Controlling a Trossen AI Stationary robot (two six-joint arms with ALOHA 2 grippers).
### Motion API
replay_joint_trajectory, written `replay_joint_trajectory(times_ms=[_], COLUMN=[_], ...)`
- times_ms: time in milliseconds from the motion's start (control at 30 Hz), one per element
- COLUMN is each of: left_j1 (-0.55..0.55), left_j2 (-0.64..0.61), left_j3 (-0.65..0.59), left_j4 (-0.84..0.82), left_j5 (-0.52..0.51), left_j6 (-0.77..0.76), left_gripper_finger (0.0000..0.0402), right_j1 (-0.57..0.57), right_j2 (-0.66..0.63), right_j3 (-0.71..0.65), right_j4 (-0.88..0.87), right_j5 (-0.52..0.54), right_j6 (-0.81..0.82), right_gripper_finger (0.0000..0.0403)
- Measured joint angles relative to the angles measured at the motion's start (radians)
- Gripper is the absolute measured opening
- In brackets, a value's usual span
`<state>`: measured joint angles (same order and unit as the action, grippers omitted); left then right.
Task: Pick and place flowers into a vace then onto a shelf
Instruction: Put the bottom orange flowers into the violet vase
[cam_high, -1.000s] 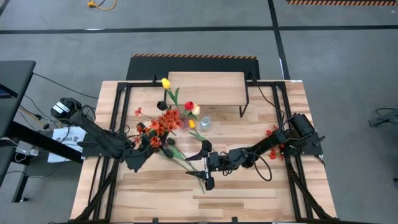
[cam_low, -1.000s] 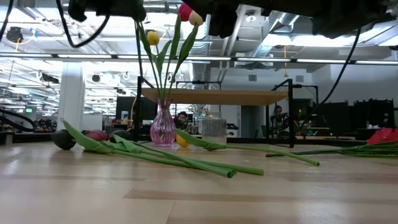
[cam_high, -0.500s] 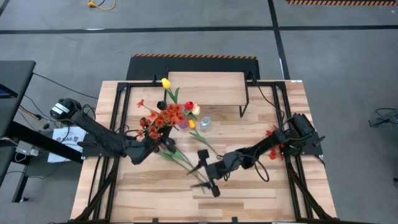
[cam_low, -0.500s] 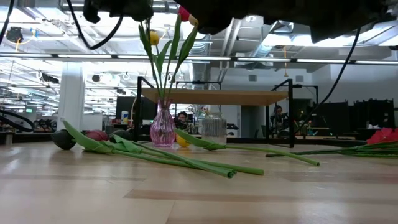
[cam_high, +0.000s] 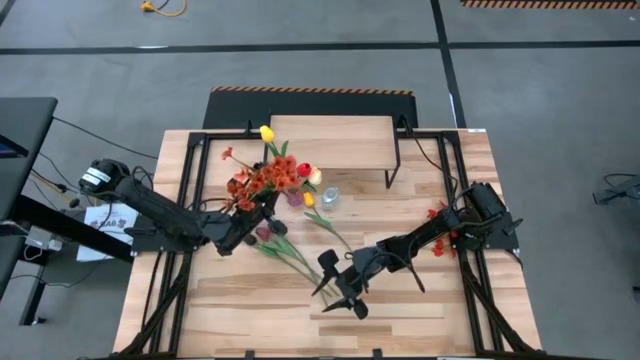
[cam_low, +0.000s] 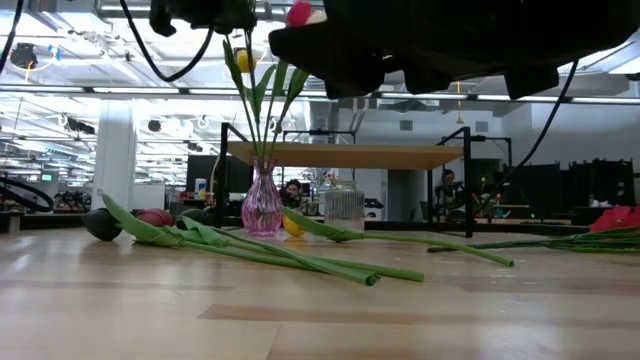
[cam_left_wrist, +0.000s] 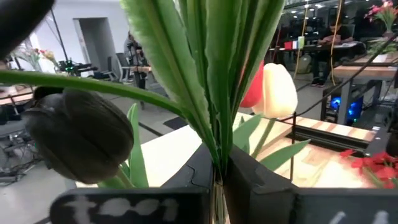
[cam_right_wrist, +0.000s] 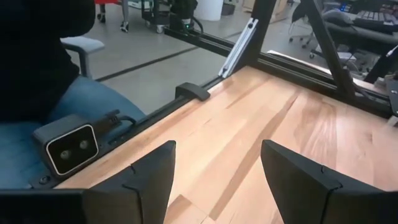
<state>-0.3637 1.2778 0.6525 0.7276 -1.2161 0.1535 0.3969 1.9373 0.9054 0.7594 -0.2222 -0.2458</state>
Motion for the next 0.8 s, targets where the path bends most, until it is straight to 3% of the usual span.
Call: replay_joint_trajectory(times_ms=[800], left_j1=[0.169], left_j2=[0.0], left_j3=[0.0], left_j4=[-0.138], left_j5=[0.113], left_j6=[-0.11], left_gripper_finger=[0.0], right_j1=[-0.007], right_j2=[0.0], right_j3=[0.0], right_j4=[0.032], right_j5=[0.002], right_j6=[0.001], right_gripper_finger=[0.0228])
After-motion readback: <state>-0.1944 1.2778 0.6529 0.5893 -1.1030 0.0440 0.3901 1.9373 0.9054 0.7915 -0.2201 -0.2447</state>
